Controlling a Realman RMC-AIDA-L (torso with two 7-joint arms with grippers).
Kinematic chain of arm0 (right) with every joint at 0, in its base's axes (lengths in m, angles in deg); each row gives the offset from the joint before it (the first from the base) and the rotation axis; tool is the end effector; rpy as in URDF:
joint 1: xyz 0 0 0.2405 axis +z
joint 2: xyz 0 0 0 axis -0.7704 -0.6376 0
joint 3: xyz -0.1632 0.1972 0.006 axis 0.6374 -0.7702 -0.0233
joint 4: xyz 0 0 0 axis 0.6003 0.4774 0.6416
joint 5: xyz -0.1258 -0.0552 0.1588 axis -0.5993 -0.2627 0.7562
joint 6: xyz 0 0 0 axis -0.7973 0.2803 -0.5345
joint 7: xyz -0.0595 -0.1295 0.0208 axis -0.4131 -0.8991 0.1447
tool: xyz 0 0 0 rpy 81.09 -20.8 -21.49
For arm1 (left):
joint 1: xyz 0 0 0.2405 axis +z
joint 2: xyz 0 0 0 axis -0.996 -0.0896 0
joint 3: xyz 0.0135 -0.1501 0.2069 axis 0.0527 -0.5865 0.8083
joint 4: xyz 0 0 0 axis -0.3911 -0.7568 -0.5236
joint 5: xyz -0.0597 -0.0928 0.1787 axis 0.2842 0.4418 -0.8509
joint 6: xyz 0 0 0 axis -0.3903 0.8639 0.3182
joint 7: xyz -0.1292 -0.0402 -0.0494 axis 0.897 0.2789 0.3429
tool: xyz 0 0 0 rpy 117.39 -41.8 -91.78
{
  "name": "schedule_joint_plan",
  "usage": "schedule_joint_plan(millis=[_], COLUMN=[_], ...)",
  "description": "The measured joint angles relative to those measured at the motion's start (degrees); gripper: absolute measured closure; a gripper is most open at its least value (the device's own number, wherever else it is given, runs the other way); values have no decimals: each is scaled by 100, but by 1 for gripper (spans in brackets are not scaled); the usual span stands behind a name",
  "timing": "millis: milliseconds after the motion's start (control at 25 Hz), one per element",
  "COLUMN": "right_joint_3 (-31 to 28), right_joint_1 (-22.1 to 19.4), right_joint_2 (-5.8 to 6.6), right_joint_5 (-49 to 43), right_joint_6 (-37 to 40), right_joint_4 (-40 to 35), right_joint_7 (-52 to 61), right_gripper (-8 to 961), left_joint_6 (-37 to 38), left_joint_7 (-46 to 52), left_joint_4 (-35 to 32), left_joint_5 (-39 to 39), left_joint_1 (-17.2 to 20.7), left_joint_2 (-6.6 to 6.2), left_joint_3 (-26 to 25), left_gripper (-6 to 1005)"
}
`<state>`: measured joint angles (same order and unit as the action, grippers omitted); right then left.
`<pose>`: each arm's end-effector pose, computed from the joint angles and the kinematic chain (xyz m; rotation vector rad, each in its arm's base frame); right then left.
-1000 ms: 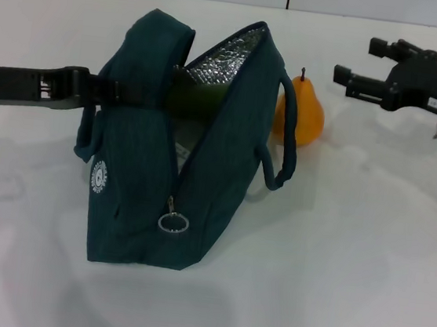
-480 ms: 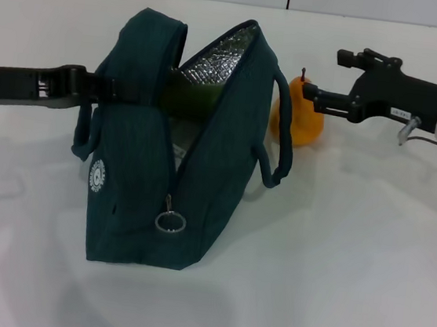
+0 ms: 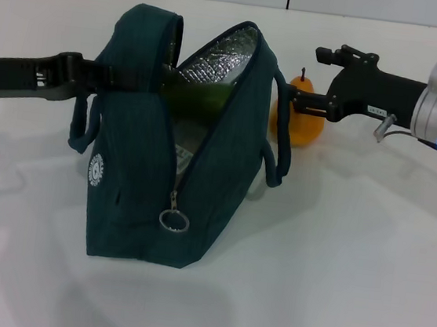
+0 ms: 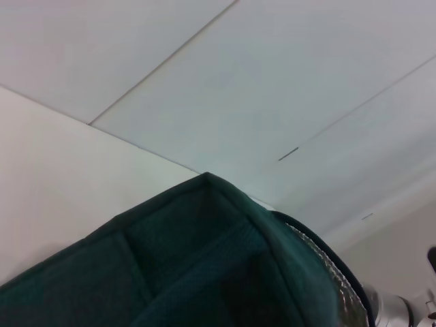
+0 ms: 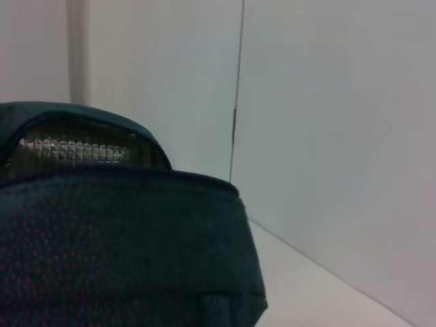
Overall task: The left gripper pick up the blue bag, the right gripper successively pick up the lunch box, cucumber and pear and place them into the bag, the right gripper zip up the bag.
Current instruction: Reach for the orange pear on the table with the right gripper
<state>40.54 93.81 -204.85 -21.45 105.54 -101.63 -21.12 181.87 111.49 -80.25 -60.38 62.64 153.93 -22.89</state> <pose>0.1928 0.4180 -0.0564 -2.5241 0.2340 0.5554 -0.2584 0.3163 0.0757 -2.3391 -1.6455 -0.8997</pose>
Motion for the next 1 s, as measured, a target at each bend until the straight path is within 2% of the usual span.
schedule_joint_plan(millis=[160, 200, 400, 720, 1000], right_joint_3=[35, 49, 62, 118, 537], right_joint_1=[81, 226, 426, 448, 449], right_joint_2=[0, 0, 0, 0, 0], right_joint_5=[28, 85, 209, 310, 536], right_joint_6=[-45, -80, -83, -87, -105], right_joint_4=[84, 279, 578, 631, 617], right_joint_7=[-48, -128, -311, -378, -410], right_gripper=[111, 110, 128, 177, 219], left_joint_6=[-24, -24, -88, -135, -143], left_joint_7=[11, 11, 21, 24, 23], left_joint_4=[5, 5, 87, 210, 215], left_joint_5=[2, 2, 4, 11, 5], left_joint_1=[-28, -28, -59, -98, -98], left_joint_2=[7, 7, -2, -32, -36], left_joint_3=[-1, -1, 1, 1, 0], left_gripper=[949, 949, 949, 949, 949])
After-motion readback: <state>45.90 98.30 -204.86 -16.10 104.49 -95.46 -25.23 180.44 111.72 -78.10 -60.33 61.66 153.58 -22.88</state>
